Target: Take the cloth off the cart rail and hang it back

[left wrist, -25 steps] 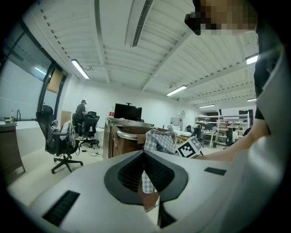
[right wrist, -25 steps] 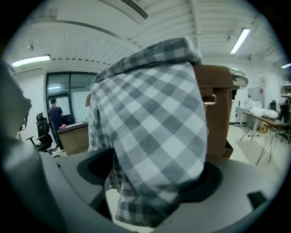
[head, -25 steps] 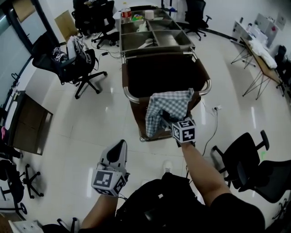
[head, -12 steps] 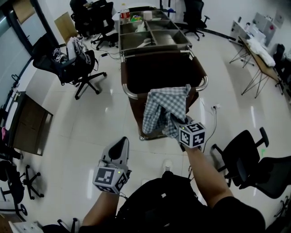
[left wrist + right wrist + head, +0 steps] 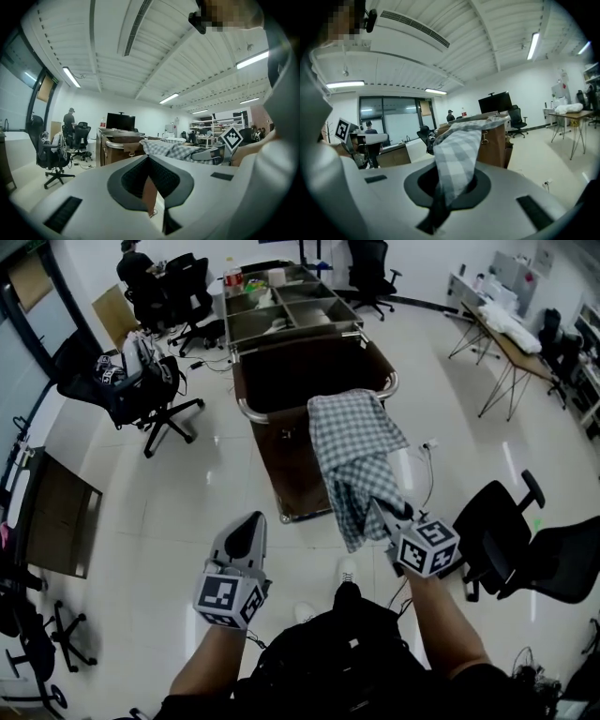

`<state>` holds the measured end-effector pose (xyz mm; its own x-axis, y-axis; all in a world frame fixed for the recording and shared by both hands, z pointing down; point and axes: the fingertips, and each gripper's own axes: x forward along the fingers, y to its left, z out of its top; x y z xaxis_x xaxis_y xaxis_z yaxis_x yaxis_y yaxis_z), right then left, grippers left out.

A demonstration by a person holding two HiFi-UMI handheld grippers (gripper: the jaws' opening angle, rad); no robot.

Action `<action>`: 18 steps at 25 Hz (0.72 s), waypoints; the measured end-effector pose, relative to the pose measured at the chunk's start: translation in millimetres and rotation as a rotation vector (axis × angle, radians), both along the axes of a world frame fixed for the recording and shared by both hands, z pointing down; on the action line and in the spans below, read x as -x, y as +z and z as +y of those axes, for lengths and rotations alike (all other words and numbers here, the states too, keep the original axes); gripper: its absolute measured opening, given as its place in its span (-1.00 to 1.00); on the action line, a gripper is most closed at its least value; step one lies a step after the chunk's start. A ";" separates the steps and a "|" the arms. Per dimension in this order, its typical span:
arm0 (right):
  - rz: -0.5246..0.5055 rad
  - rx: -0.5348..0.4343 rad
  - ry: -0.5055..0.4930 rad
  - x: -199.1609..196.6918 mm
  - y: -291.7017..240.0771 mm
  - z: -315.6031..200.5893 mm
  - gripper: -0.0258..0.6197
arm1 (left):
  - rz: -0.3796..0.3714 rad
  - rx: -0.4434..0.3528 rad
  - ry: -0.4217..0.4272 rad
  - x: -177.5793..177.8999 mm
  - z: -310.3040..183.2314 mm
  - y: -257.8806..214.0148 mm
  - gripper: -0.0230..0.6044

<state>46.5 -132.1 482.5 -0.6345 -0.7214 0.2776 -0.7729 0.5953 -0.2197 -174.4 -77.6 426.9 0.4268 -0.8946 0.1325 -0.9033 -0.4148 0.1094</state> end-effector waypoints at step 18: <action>-0.064 -0.030 0.214 -154.3 -40.9 108.1 -0.83 | 0.027 -0.034 0.238 -144.1 29.9 -6.8 -0.93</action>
